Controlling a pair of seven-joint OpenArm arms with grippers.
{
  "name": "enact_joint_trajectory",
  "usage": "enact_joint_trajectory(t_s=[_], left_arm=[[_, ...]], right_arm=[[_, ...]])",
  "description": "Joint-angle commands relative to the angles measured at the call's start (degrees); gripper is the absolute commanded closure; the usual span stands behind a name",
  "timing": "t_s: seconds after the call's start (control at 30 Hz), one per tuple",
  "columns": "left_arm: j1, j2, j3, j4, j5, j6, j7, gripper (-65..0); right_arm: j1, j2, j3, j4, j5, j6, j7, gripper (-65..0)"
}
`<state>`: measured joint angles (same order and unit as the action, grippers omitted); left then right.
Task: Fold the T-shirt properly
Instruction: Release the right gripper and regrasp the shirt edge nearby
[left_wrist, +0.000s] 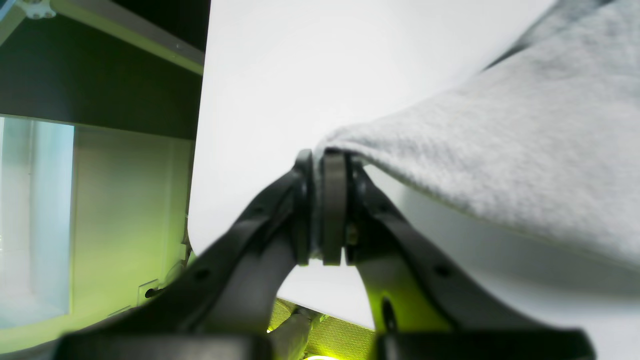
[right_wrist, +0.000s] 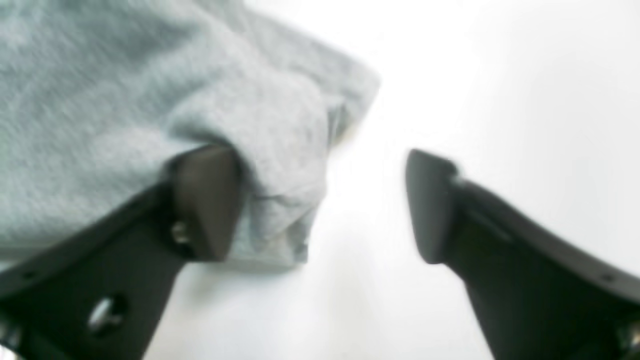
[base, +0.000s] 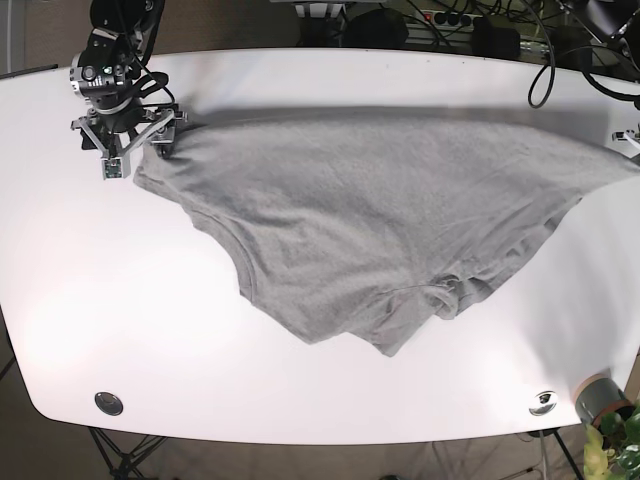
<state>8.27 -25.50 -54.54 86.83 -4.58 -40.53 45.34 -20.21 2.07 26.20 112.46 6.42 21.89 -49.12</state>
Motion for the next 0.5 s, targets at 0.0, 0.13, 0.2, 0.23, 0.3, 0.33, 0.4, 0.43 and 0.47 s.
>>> enact_joint_trajectory(t_s=[0.0, 0.13, 0.2, 0.23, 0.3, 0.33, 0.4, 0.43, 0.47], left_arm=[[-0.32, -1.8, -0.36, 1.13, -0.3, 0.53, -1.17, 0.0], [-0.23, -1.8, -0.36, 0.95, -0.3, 0.53, -1.17, 0.0], [-0.23, -1.8, -0.27, 0.87, -0.3, 0.53, -1.25, 0.0], [-0.23, -1.8, -0.27, 0.87, -0.3, 0.53, -1.25, 0.0], [-0.23, -1.8, -0.18, 0.95, -0.3, 0.53, -1.25, 0.0], [-0.23, -1.8, -0.18, 0.95, -0.3, 0.53, -1.25, 0.0], [-0.23, -1.8, -0.18, 0.95, -0.3, 0.53, -1.25, 0.0], [-0.23, -1.8, -0.18, 1.13, -0.3, 0.53, -1.25, 0.0], [-0.23, -1.8, -0.18, 1.13, -0.3, 0.53, -1.25, 0.0]], right_arm=[[0.56, -0.88, -0.04, 2.92, 0.57, -0.13, 1.26, -49.3], [3.99, -1.14, -2.06, 2.74, 0.49, -0.04, 1.26, -48.7], [5.57, -1.14, -3.56, 2.66, 0.31, -0.04, 1.26, -48.7], [6.62, -1.14, -4.53, 2.66, 0.22, -0.04, 1.17, -48.7], [8.65, -1.05, -6.28, 2.57, 0.22, -0.04, 1.17, -48.7], [10.49, -1.05, -7.69, 1.78, 0.13, -0.04, 1.08, -48.7], [13.22, -0.97, -9.8, 0.02, 0.13, -0.13, 0.9, -48.7], [14.8, -0.97, -10.94, -1.12, 0.05, -0.13, 0.9, -48.7], [16.03, -0.97, -11.65, -1.92, 0.05, -0.13, 0.9, -48.7]])
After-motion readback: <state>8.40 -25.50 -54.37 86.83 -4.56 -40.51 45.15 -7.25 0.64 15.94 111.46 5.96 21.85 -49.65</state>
